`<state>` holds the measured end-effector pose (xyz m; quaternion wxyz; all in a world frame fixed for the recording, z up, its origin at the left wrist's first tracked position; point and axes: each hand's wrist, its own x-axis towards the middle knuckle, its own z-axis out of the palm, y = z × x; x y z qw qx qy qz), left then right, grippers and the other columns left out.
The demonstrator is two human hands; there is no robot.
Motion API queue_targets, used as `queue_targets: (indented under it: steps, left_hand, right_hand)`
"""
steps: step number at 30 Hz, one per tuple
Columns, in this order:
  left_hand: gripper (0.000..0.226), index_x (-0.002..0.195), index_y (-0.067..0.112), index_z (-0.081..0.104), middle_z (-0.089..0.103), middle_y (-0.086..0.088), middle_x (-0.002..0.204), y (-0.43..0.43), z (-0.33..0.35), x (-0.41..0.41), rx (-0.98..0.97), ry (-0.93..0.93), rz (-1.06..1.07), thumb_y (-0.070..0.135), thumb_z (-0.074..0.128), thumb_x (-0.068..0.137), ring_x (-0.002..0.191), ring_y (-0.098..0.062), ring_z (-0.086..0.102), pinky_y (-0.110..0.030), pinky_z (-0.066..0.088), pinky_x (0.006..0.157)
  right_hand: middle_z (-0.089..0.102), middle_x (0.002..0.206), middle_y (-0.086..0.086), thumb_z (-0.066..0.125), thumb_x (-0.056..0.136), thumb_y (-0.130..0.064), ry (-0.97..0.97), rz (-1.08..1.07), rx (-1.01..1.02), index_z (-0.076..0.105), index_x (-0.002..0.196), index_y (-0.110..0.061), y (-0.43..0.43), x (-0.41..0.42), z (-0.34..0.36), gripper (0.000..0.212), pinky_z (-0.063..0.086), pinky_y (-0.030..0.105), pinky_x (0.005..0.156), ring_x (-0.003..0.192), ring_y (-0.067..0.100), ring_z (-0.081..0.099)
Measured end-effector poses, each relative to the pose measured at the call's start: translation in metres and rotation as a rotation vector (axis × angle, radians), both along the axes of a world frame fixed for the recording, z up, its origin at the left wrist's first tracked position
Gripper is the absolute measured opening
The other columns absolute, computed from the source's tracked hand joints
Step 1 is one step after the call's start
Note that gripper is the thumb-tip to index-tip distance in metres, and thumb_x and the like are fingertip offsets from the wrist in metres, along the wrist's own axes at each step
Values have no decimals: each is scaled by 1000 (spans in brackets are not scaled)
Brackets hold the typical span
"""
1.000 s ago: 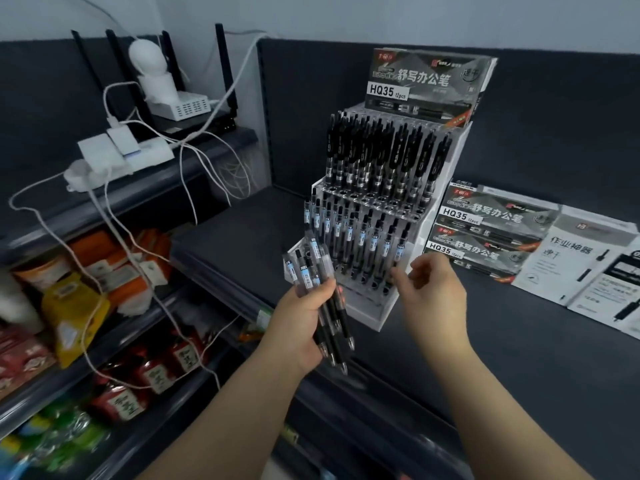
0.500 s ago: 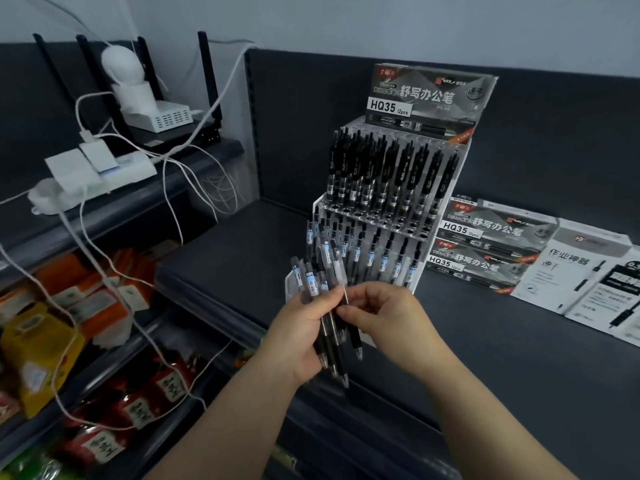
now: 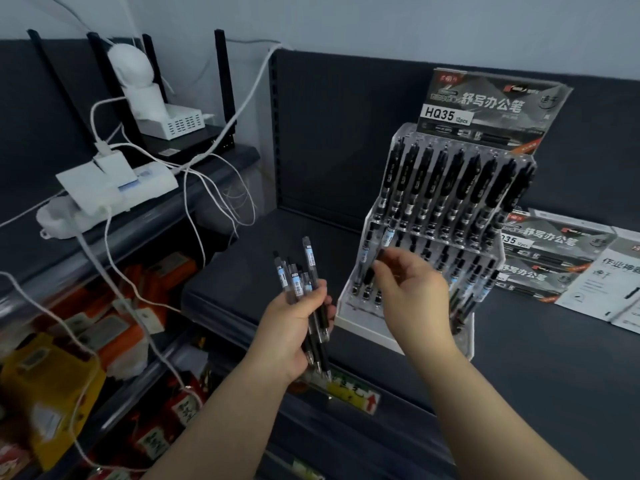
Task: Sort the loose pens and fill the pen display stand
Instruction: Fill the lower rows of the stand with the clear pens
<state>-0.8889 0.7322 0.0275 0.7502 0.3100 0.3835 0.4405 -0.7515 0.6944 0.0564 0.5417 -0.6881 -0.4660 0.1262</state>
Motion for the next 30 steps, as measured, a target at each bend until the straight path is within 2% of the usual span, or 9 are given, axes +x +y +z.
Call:
queue_targets:
  steps: [4,8,12,14,18,21,25,27,30]
  left_hand:
    - [14,100,11,68,64,-1,74,15,-3,-14,18,30,-27,12,65,86,69,-14,64,-27,51,61]
    - [16,102,10,67,63,-1,75,27,-6,-24,42,55,-65,11,65,86,69,-15,63,-27,51,60]
    - [15,101,11,67,65,-1,74,36,-8,-29,52,76,-96,8,64,87,67,-14,64,-27,51,60]
    - [15,101,11,68,66,-1,75,38,-8,-30,51,82,-117,8,64,87,68,-14,65,-27,52,61]
    - [15,100,11,68,67,-1,75,43,-8,-31,50,82,-155,8,64,87,68,-13,66,-26,53,61]
    - [15,100,11,68,67,0,74,44,-9,-31,55,89,-178,8,64,87,67,-13,66,-27,53,62]
    - [14,99,10,68,67,-1,74,46,-10,-31,59,88,-195,7,64,86,68,-13,65,-28,52,62]
    - [15,100,10,68,68,-1,74,46,-10,-30,62,86,-203,8,64,86,68,-13,66,-28,52,61]
    - [14,100,10,66,71,-2,76,45,-11,-29,70,80,-220,8,64,86,69,-14,68,-28,53,61]
  right_hand:
    - [65,96,-3,56,92,-18,-102,-64,-29,64,115,-14,16,-11,-17,25,44,11,73,81,3,59]
    - [68,105,6,54,93,-16,-259,-96,-103,63,118,-10,23,-20,-34,27,45,21,78,91,17,63]
    - [68,102,7,51,94,-16,-354,-115,-170,64,115,-11,28,-25,-41,26,49,25,73,83,19,64]
    - [68,100,5,52,93,-17,-348,-134,-178,66,113,-12,28,-26,-41,24,45,20,68,78,15,61]
    - [68,89,4,58,91,-23,-324,-178,-202,69,100,-10,29,-27,-39,20,45,23,66,71,13,57]
    - [64,81,3,56,92,-25,-377,-212,-228,70,91,-10,32,-27,-40,20,39,24,62,66,14,52]
    - [57,73,2,48,94,-29,-466,-228,-363,58,74,-17,32,-26,-40,25,34,26,53,64,18,51]
    - [56,72,1,45,96,-31,-500,-236,-440,55,77,-18,32,-27,-38,25,37,26,51,66,21,54]
    - [61,79,1,46,95,-34,-510,-238,-477,62,93,-13,32,-28,-34,26,44,28,56,72,22,58]
